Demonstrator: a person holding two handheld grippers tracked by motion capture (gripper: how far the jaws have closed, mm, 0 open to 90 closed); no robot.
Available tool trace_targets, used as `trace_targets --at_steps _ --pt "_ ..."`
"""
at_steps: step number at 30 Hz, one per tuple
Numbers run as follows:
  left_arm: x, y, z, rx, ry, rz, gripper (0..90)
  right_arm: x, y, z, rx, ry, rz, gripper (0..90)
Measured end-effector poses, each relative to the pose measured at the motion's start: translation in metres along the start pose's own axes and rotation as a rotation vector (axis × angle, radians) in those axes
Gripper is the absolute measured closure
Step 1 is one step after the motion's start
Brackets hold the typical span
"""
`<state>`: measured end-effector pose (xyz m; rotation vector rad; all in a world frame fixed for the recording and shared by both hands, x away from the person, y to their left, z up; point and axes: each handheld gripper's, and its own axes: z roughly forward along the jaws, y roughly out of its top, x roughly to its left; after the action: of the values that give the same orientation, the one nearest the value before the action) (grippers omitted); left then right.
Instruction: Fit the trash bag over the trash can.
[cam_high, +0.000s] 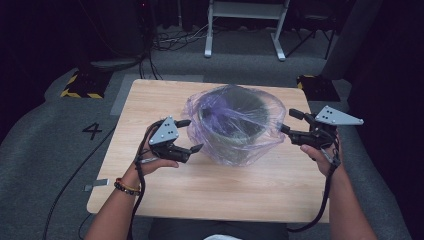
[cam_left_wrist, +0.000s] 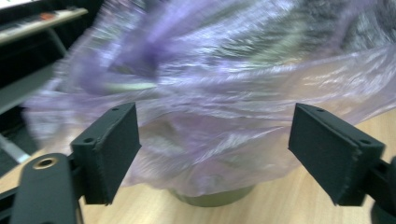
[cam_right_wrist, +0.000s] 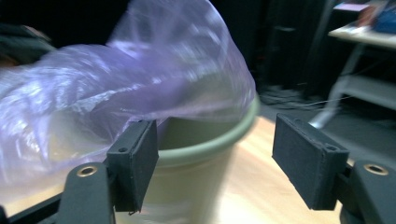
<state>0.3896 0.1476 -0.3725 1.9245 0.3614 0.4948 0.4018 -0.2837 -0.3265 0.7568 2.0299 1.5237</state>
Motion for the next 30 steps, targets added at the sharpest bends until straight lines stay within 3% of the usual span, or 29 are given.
trace_targets --at_steps 1,2,4,6,8,11,14,18,20,24,28,30 --pt "-0.001 0.000 0.004 0.016 0.003 0.012 22.9 -0.002 -0.001 0.000 -0.007 0.032 0.039 31.6" --pt "-0.003 0.000 0.008 0.042 0.012 0.027 26.3 -0.005 -0.003 -0.001 -0.007 0.027 0.061 32.2" --pt "-0.005 -0.002 0.012 0.053 0.014 0.041 36.6 -0.014 -0.008 -0.004 0.028 -0.101 0.066 35.7" --pt "-0.005 -0.003 0.016 0.067 0.016 0.044 41.2 -0.022 -0.014 -0.009 0.032 -0.142 0.091 35.9" --pt "-0.006 -0.005 0.018 0.079 0.036 0.050 47.1 -0.023 -0.016 -0.014 0.042 -0.193 0.058 34.3" --pt "-0.005 -0.006 0.019 0.072 0.038 0.037 53.9 -0.017 -0.014 -0.021 0.007 -0.151 0.047 32.3" --pt "-0.007 -0.007 0.023 0.081 0.044 0.042 62.0 -0.011 -0.010 -0.025 -0.037 -0.054 0.084 30.7" --pt "-0.009 -0.007 0.030 0.114 0.048 0.057 71.4 0.006 -0.002 -0.028 -0.047 -0.026 -0.003 26.6" --pt "-0.009 -0.007 0.032 0.115 0.047 0.059 69.5 0.018 0.002 -0.026 -0.059 0.009 -0.068 25.5" --pt "-0.008 -0.007 0.033 0.099 0.045 0.050 67.9 0.041 0.004 -0.002 0.025 0.068 -0.176 23.9" --pt "-0.008 -0.008 0.033 0.094 0.037 0.045 69.6 0.045 0.001 0.026 0.082 0.120 -0.177 23.5" --pt "-0.007 -0.009 0.033 0.092 0.031 0.044 71.0 0.047 0.005 0.038 0.100 0.122 -0.182 24.0"
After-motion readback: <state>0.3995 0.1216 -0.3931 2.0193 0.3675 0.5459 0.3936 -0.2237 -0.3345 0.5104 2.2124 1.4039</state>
